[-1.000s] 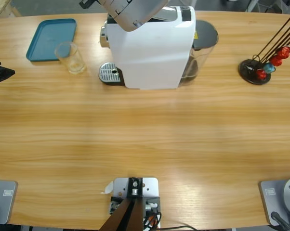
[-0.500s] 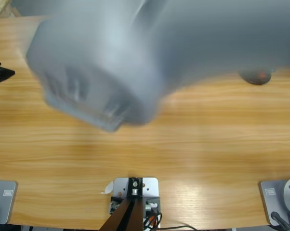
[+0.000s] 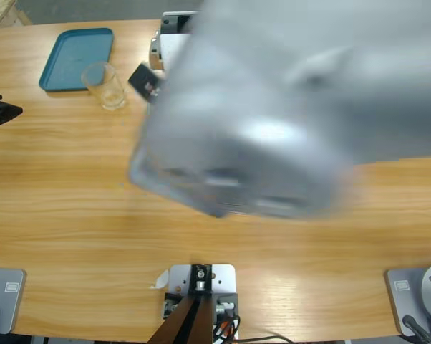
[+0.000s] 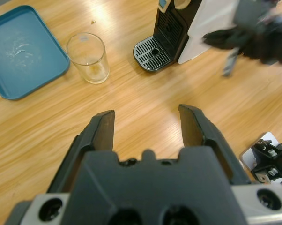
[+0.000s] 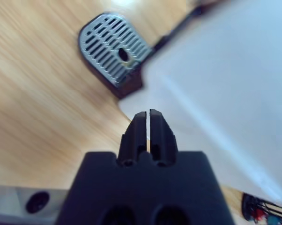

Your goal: Pour coffee

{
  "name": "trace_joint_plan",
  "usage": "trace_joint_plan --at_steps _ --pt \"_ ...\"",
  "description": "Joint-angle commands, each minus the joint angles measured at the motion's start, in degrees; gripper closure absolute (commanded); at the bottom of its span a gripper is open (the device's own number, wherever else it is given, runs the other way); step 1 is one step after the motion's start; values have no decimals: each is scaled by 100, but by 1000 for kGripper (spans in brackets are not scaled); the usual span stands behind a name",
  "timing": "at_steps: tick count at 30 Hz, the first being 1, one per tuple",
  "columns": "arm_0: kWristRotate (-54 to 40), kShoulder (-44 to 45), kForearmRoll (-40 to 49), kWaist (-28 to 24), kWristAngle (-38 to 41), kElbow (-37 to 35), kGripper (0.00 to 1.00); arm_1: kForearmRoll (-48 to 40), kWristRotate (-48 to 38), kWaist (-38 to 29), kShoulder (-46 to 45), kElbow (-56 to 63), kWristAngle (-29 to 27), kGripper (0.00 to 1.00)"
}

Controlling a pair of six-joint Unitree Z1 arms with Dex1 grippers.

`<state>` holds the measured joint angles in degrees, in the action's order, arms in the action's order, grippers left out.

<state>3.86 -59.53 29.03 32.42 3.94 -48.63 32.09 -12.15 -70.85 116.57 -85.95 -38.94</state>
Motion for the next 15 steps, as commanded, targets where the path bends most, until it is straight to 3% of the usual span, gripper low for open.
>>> trace_joint_plan --at_steps 1,10,15 --pt "47 -115 73 53 77 126 414 238 -68 5 -1654 1000 -356 1000" --pt "45 -38 112 53 76 126 414 221 -377 441 -1439 900 -2515 1000" --pt "45 -39 103 53 72 126 414 149 -260 661 -1302 640 -2584 1000"
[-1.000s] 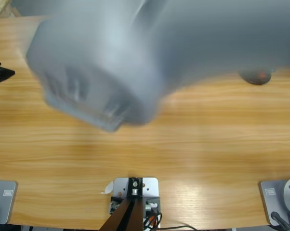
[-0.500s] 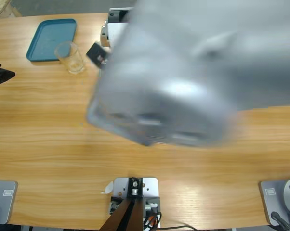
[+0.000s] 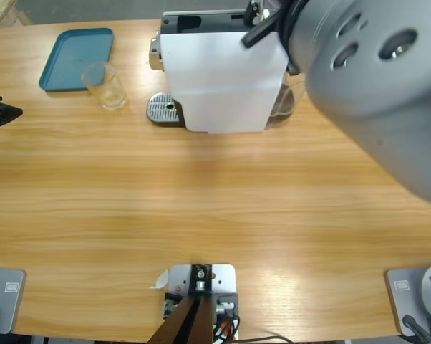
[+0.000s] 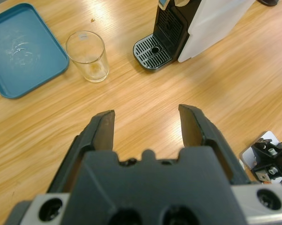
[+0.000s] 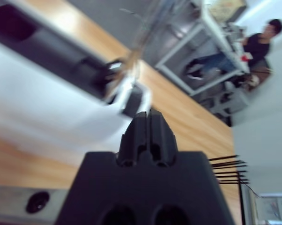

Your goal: Pour coffee

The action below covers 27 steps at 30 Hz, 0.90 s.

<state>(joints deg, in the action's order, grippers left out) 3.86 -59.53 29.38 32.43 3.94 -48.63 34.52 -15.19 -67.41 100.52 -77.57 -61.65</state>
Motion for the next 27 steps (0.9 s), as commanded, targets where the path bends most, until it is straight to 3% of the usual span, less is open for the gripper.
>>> trace_joint_plan --at_steps 1,13,27 --pt "45 -50 68 53 72 126 414 -148 176 346 365 -295 -309 1000" --pt "45 -120 -20 53 81 131 414 -519 1480 680 1043 -1424 -244 1000" --pt "54 -134 -28 71 90 136 414 -605 1860 597 1407 -1673 -112 1000"
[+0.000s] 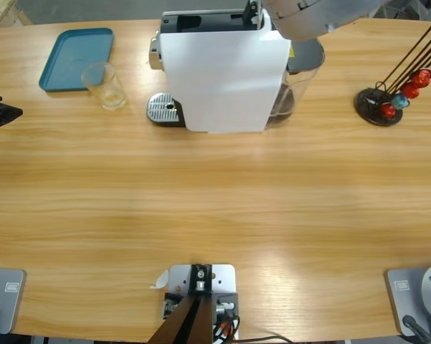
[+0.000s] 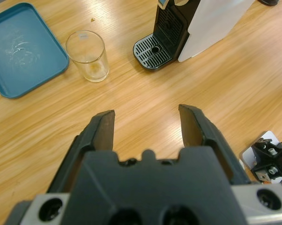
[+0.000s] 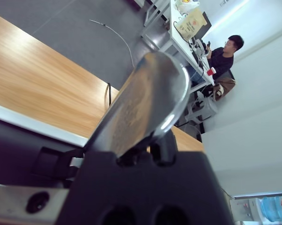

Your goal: Pour coffee

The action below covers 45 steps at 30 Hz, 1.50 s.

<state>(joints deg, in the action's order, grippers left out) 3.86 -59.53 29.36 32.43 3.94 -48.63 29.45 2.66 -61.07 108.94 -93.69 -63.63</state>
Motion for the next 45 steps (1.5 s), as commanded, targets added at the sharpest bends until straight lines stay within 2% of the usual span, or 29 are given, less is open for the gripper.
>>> trace_joint_plan --at_steps 1,5,8,12,20,33,45 --pt "54 -131 -27 71 89 136 414 -104 59 -100 616 -67 111 1000" --pt "50 -150 -27 71 89 134 414 -29 -169 -549 780 -37 132 1000" --pt "52 -173 -27 71 89 127 414 432 -753 -919 929 -35 142 1000" --pt "47 -206 -36 71 89 126 414 776 -1136 -1039 1008 -33 250 1000" --pt "47 -217 -27 115 91 133 414 815 -917 -1037 1167 -86 473 1000" --pt "48 -268 -27 115 98 126 414 746 -155 -600 1246 -576 476 1000" --pt "54 -224 -18 115 98 129 414 738 40 -600 1460 -901 770 1000"
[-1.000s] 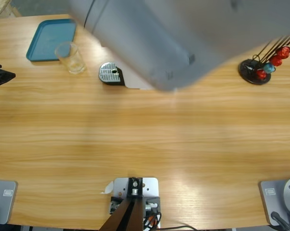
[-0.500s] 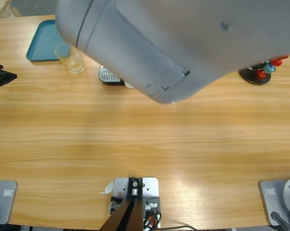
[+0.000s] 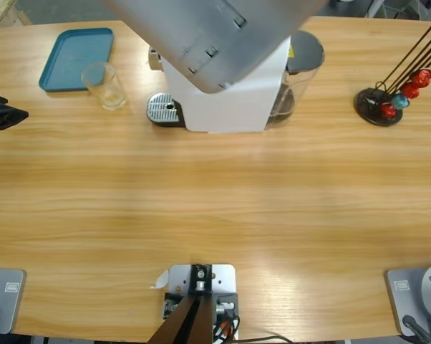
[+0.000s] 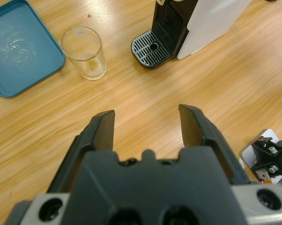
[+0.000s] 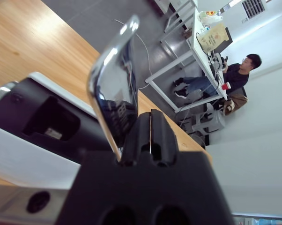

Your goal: Pour coffee

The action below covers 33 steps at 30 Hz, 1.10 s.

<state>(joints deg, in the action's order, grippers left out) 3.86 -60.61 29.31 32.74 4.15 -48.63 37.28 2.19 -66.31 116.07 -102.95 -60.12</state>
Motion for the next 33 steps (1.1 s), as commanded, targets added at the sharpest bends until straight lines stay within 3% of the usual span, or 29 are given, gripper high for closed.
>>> trace_joint_plan --at_steps 1,13,33 --pt "54 -109 -13 83 78 134 414 -45 64 -75 751 28 469 1000" --pt "54 -153 -13 127 78 134 414 -54 -275 -75 826 241 932 1000" --pt "54 -103 58 127 69 131 414 -128 -539 -75 1027 353 1099 1000"
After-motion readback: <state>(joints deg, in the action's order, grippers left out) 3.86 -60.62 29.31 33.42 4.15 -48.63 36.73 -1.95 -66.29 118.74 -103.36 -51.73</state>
